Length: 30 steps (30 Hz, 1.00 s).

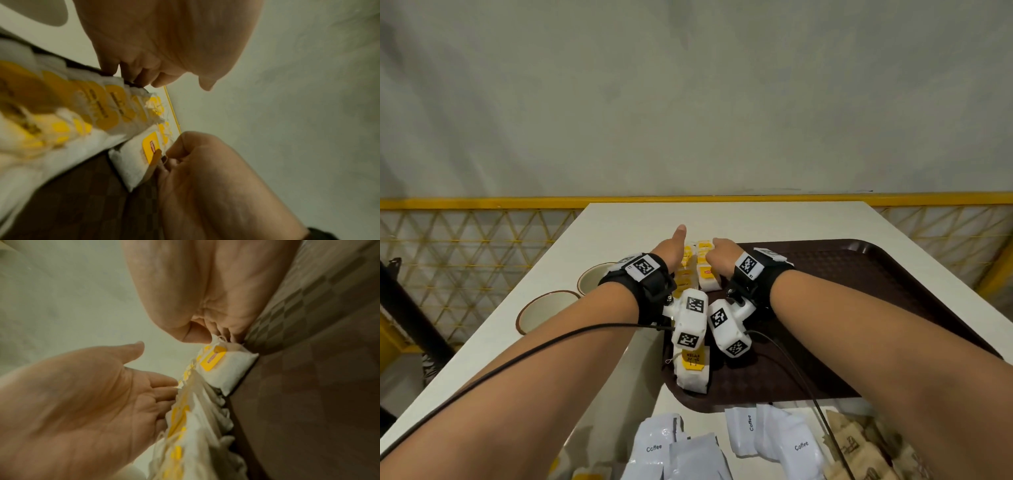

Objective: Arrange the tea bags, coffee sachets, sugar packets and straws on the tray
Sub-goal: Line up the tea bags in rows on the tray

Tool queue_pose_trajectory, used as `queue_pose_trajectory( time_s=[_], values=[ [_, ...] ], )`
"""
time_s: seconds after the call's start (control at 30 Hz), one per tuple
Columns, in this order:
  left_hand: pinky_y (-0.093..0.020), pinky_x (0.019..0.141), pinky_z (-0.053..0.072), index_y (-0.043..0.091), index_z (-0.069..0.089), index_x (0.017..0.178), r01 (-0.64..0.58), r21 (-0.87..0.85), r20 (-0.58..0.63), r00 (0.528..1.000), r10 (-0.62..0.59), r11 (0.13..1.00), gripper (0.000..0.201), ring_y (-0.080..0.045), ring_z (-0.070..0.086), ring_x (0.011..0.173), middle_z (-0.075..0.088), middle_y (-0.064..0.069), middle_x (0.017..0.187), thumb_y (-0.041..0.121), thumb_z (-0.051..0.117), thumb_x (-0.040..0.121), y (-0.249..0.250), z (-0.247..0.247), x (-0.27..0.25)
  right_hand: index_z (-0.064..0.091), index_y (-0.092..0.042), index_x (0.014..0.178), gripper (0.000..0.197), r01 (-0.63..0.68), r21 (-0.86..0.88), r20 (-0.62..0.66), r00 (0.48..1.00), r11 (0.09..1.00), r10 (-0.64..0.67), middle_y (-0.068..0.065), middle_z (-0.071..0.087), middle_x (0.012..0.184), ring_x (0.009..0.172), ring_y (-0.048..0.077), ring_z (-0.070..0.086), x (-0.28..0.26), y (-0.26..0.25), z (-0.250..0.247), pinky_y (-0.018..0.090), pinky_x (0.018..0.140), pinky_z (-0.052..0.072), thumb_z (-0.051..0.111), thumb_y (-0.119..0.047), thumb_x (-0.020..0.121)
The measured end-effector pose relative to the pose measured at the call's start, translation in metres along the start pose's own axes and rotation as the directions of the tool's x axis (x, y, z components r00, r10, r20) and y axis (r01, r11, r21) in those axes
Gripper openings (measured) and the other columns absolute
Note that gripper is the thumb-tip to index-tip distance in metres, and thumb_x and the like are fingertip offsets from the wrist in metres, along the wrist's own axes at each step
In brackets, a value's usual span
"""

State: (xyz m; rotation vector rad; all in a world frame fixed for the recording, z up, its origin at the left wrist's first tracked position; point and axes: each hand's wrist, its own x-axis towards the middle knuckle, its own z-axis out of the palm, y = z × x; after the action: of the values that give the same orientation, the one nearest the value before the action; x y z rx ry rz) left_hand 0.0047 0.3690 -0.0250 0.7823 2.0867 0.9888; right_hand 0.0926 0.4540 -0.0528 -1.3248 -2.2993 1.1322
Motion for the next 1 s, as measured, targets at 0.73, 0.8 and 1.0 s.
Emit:
queue_pose_trajectory(
  time_s=[0.73,0.8,1.0],
  values=[
    [-0.045,0.117,0.021,0.003,0.025,0.147,-0.037,0.015,0.120,0.992,0.035,0.999,0.075,-0.032,0.026,0.141,0.026,-0.016,0.154,0.059,0.024,0.097,-0.002,-0.020,0.007,0.060,0.000,0.117,0.028,0.001,-0.285,-0.025,1.000,0.958,-0.009,0.016,0.059,0.124,0.114,0.030,0.056,-0.020,-0.008,-0.019,0.031,0.091,0.042,0.043,-0.012,0.099],
    [-0.046,0.116,0.021,0.005,0.022,0.149,-0.025,-0.021,0.145,0.989,0.027,0.999,0.076,-0.032,0.023,0.142,0.022,-0.016,0.155,0.059,0.026,0.096,-0.003,-0.019,0.004,0.060,0.000,0.117,0.026,-0.028,-0.268,-0.030,0.999,0.963,0.021,0.016,0.060,0.123,0.114,0.031,0.057,-0.024,-0.011,-0.014,0.032,0.092,0.043,0.047,-0.012,0.098],
    [-0.045,0.116,0.020,0.009,0.015,0.151,-0.011,-0.091,0.155,0.988,0.025,0.996,0.071,-0.030,0.018,0.144,0.017,-0.012,0.157,0.055,0.027,0.098,-0.003,-0.013,-0.009,0.061,0.000,0.105,0.016,0.041,-0.568,0.068,0.998,0.822,-0.003,0.015,0.059,0.124,0.121,0.028,0.054,-0.048,-0.024,-0.005,0.029,0.096,0.041,0.057,-0.008,0.092]
  ],
)
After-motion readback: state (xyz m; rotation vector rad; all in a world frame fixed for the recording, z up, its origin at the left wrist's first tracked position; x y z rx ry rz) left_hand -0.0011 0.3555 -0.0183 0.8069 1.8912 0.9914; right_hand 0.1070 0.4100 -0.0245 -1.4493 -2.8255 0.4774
